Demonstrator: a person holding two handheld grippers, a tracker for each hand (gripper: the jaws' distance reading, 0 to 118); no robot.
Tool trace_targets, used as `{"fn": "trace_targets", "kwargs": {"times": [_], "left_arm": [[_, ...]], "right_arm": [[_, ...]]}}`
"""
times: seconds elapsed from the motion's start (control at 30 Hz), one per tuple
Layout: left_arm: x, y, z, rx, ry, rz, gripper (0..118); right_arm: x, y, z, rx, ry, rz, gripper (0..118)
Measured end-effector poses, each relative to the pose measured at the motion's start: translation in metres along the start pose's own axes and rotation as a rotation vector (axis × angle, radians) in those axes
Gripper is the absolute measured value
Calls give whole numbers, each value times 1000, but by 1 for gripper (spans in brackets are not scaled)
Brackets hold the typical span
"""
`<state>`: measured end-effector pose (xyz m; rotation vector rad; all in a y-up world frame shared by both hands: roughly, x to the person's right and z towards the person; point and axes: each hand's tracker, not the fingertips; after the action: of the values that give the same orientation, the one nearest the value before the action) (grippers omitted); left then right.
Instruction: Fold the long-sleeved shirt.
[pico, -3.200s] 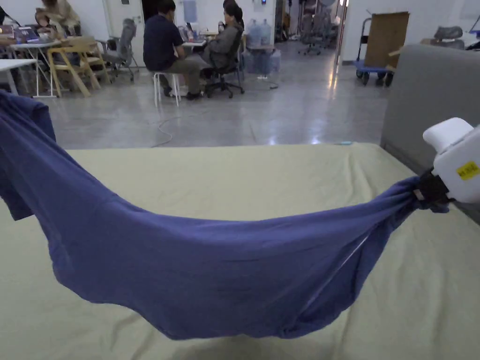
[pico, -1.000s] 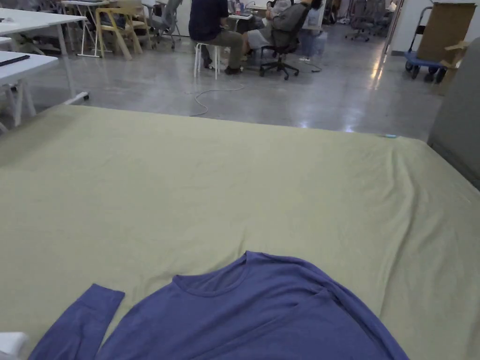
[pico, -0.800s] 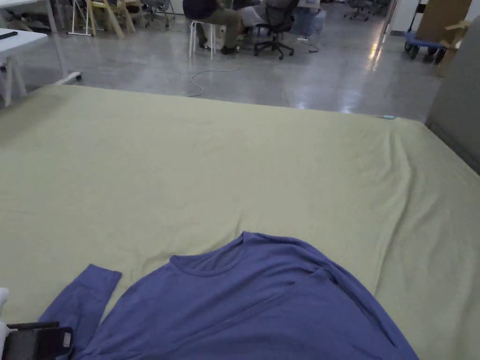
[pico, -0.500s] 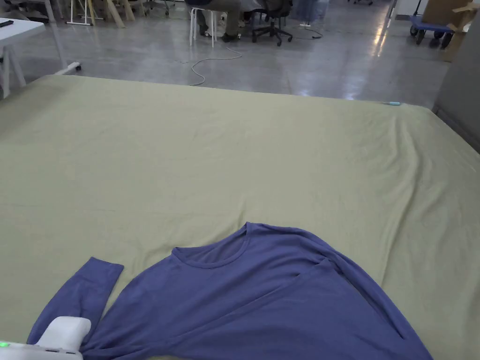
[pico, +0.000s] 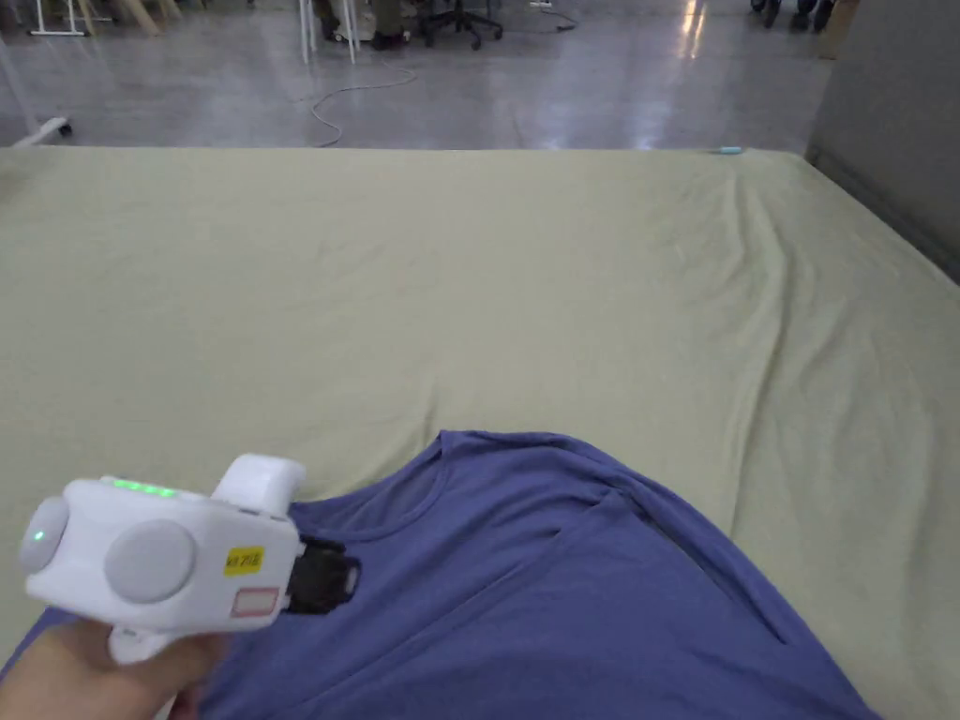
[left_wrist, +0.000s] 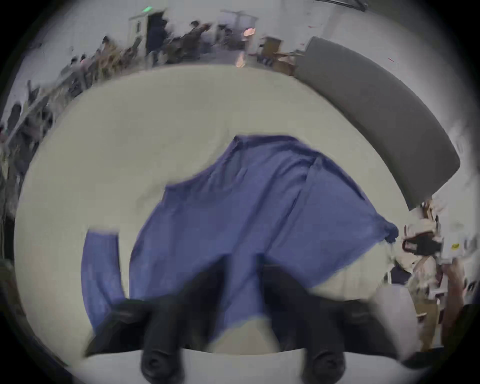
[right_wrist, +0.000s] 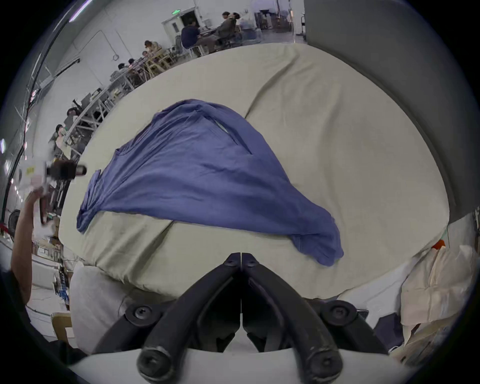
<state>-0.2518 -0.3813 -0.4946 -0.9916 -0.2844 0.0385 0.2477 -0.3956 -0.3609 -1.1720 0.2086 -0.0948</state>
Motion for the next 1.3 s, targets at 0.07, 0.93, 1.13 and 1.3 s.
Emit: {"fn": "trace_targets", "kwargs": {"times": [0.07,0.93,1.13,1.3], "left_arm": [[14,48,-33,-7,-10,-67,113],[51,186,-131,-61,99,-181,5],[64,205,-60,19,96,-211,5],[62,240,43,164,105,-198,5]], "right_arm": [[3,-2,-4,-1,-4,-14,0],[110,46,-68,-174,-39,-248,19],[60,54,-33,-101,-82,67,5],[18,91,43,63,-221,363,5]]}}
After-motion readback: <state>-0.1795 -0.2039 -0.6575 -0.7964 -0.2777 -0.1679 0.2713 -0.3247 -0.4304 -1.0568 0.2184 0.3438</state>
